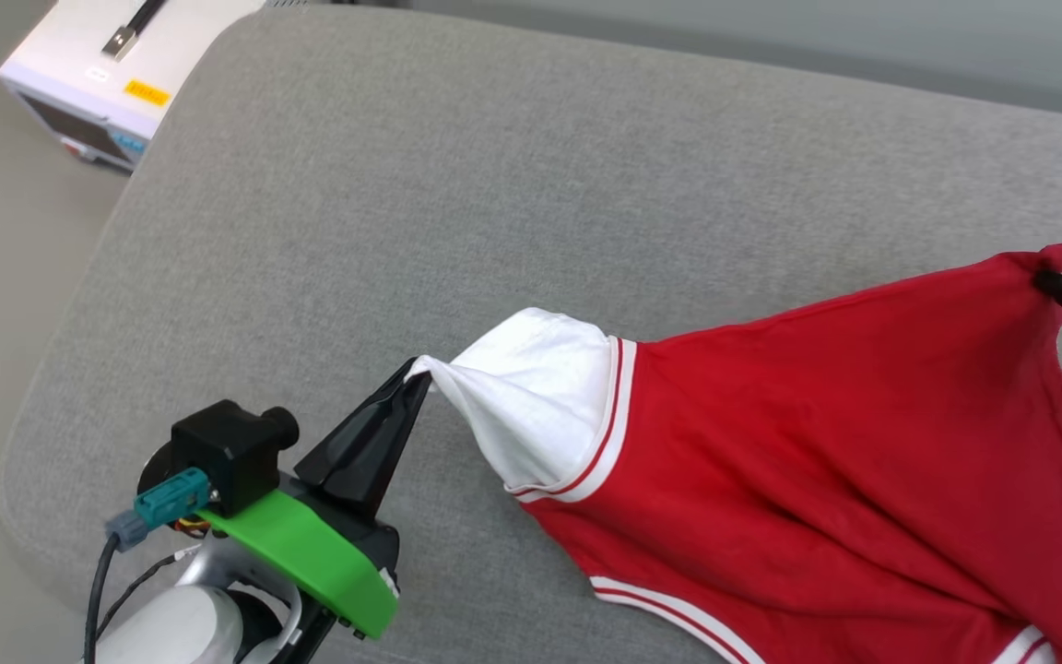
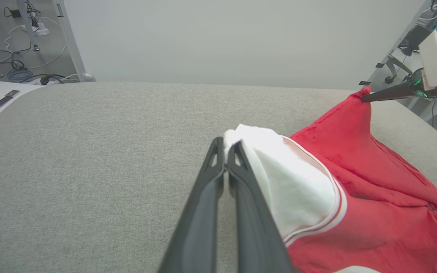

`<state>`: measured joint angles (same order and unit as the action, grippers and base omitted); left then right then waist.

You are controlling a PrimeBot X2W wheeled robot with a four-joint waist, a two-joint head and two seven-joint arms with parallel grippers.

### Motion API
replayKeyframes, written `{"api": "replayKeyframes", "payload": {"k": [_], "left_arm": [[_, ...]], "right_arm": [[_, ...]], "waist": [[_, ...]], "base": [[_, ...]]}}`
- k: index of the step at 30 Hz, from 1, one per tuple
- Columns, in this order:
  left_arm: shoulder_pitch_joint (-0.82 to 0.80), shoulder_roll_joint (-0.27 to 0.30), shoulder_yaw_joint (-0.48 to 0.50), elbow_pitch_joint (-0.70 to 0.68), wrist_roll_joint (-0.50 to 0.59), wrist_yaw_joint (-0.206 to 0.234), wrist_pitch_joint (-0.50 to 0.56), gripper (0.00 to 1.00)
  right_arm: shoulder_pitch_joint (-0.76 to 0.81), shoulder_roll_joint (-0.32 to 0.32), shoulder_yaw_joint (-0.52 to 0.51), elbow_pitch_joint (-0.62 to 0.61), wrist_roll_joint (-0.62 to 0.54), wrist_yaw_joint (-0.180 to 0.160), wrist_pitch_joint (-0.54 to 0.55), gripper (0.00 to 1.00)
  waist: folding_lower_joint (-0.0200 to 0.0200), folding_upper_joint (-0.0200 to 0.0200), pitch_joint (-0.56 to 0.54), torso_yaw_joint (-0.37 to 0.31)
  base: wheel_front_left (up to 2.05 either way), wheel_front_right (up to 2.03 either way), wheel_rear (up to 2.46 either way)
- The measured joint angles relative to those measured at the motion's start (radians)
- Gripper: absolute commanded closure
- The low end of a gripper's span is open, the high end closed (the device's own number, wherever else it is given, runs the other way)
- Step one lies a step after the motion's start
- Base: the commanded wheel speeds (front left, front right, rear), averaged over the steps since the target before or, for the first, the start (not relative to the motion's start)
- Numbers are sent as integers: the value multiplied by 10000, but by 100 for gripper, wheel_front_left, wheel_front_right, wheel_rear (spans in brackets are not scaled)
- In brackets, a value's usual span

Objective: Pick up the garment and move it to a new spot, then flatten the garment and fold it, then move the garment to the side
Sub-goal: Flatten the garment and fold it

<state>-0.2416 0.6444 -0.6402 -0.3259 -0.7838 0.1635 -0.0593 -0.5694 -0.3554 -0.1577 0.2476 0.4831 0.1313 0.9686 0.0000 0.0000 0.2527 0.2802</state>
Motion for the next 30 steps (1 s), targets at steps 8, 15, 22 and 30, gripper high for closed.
{"api": "replayKeyframes", "payload": {"k": [8,15,22,30], "left_arm": [[69,314,460,-184,-44,286,40,100],[-422,562,1047,-196,-127,433,77,100],[-1411,612,1906,-244,-184,755,71,100],[-2686,755,2545,-372,-169,972,207,100]], "right_arm": [[336,-2,-282,-635,454,0,-376,100],[358,56,-466,-1693,790,0,-579,100],[361,115,-591,-2947,951,0,-685,100],[222,320,-828,-4092,1085,0,-746,100]], "waist": [[-1,0,-649,-705],[-1,0,-1100,-1352],[-1,0,-1396,-2003],[-1,0,-1590,-2648]], "base": [[0,0,0],[0,0,0],[0,0,0],[0,0,0]]}}
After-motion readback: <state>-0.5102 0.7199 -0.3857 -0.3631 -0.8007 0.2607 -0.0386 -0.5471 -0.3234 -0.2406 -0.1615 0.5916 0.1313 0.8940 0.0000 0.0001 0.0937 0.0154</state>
